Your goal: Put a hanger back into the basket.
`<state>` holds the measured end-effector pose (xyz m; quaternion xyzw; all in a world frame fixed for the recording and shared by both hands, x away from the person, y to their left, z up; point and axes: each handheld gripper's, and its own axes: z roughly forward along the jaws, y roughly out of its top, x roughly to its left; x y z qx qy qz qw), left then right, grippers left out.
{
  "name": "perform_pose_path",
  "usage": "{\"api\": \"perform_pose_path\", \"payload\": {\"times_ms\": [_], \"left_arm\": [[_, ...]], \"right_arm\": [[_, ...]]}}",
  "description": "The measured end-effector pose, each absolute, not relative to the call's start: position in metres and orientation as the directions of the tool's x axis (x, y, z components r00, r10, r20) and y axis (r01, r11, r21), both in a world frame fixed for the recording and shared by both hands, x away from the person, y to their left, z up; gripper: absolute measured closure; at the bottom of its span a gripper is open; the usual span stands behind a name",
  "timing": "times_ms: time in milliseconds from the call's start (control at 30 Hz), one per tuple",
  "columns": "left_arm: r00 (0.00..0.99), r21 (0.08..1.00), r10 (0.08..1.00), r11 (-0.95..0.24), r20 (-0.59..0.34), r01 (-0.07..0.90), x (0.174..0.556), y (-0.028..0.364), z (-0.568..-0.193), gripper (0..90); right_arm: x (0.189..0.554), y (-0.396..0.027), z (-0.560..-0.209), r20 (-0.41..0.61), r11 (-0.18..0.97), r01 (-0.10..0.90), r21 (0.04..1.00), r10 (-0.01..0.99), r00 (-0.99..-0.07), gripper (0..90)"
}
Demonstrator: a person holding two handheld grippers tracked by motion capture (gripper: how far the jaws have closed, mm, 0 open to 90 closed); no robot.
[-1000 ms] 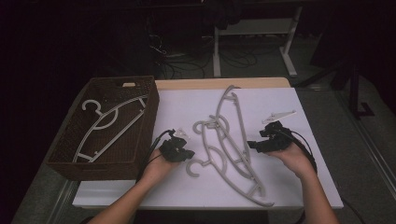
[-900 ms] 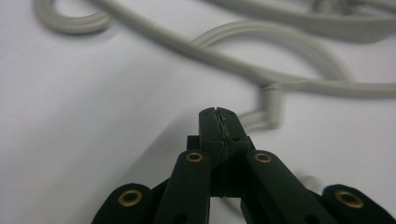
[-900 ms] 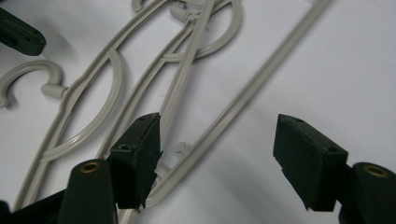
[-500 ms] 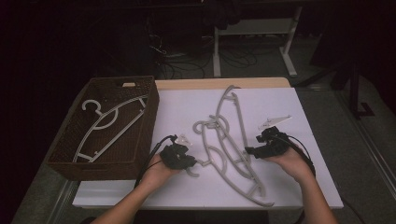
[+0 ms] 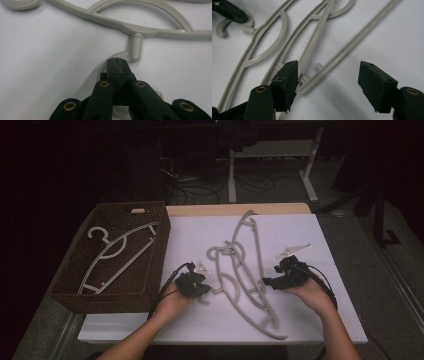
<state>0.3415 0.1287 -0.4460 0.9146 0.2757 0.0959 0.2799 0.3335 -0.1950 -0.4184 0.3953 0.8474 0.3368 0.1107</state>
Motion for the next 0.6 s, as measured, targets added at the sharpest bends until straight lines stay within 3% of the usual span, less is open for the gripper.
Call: {"api": "perform_pose_path", "payload": {"times_ms": [367, 467, 533, 600], "left_arm": [[0.737, 0.586, 0.673, -0.622, 0.062, 0.519, 0.381, 0.139, -0.448, 90.0], [0.713, 0.594, 0.698, -0.6, 0.062, 0.535, 0.389, 0.141, -0.448, 90.0], [0.711, 0.607, 0.703, -0.579, 0.033, 0.544, 0.39, 0.142, -0.447, 89.8], [0.718, 0.631, 0.695, -0.538, -0.043, 0.558, 0.387, 0.146, -0.443, 82.3]], "right_arm": [[0.334, -0.191, -0.422, 0.083, 0.473, 0.596, 0.649, 0.735, -0.673, 35.0], [0.333, -0.188, -0.422, 0.083, 0.484, 0.591, 0.645, 0.725, -0.684, 41.2], [0.332, -0.186, -0.423, 0.094, 0.496, 0.588, 0.64, 0.708, -0.7, 50.1], [0.329, -0.182, -0.424, 0.095, 0.51, 0.581, 0.635, 0.695, -0.713, 60.6]]}}
